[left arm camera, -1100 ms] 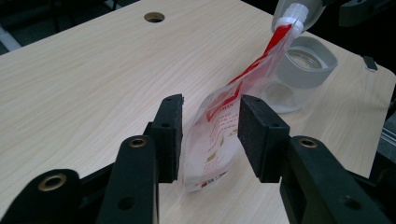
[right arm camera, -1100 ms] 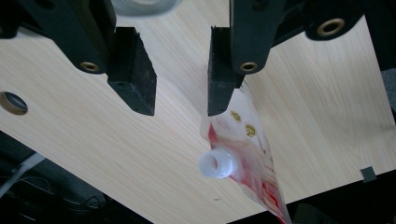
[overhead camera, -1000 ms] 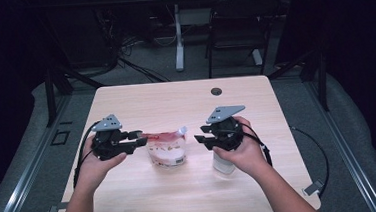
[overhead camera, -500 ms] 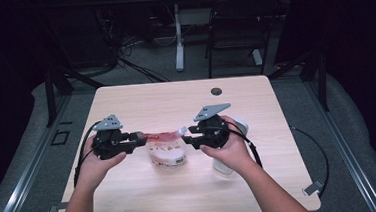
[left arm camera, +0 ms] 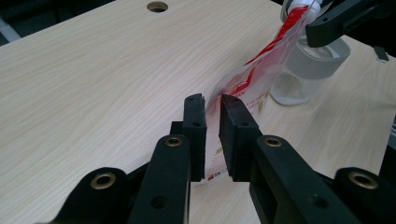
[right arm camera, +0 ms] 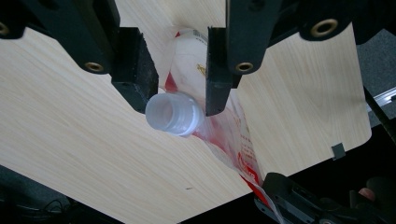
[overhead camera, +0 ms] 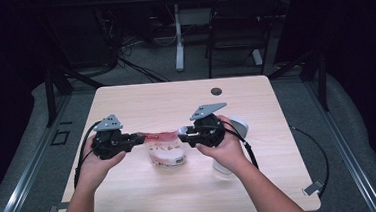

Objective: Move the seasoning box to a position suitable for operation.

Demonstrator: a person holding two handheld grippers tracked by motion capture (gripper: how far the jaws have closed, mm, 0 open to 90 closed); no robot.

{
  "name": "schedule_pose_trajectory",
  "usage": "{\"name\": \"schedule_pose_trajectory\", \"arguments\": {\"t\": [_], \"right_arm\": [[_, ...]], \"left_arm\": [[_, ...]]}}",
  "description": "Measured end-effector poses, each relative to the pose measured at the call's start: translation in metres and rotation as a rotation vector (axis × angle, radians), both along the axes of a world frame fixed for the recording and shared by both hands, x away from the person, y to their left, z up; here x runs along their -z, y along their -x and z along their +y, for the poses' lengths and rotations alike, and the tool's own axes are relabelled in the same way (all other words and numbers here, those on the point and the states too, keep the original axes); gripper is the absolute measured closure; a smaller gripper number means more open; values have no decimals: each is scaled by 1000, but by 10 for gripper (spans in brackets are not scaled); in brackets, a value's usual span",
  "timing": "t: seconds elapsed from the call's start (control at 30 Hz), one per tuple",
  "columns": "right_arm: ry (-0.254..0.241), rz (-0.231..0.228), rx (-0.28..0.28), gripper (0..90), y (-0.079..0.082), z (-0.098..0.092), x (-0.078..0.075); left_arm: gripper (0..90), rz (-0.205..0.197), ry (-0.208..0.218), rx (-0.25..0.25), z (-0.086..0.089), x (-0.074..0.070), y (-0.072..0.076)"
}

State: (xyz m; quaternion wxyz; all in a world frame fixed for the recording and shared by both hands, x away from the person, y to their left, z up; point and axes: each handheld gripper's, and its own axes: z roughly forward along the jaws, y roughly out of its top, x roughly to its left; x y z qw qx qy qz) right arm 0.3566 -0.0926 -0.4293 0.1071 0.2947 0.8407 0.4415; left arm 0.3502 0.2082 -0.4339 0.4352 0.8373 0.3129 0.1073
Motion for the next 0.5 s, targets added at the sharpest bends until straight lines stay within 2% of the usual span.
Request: {"name": "schedule_pose_trajectory", "arguments": {"t": [0.23, 0.27, 0.37, 0.5], "right_arm": [[-11, 6, -1, 690, 1, 0, -1], [-25, 14, -9, 695, 1, 0, -2], [-24, 6, -4, 695, 4, 1, -3], [-21, 2, -3, 696, 6, -2, -6]], "left_arm": [[899, -15, -10, -30, 0, -1, 1], [899, -10, -8, -32, 0, -1, 0], [900, -11, -7, -30, 0, -1, 1], [900, -17, 23, -15, -1, -2, 2]]}}
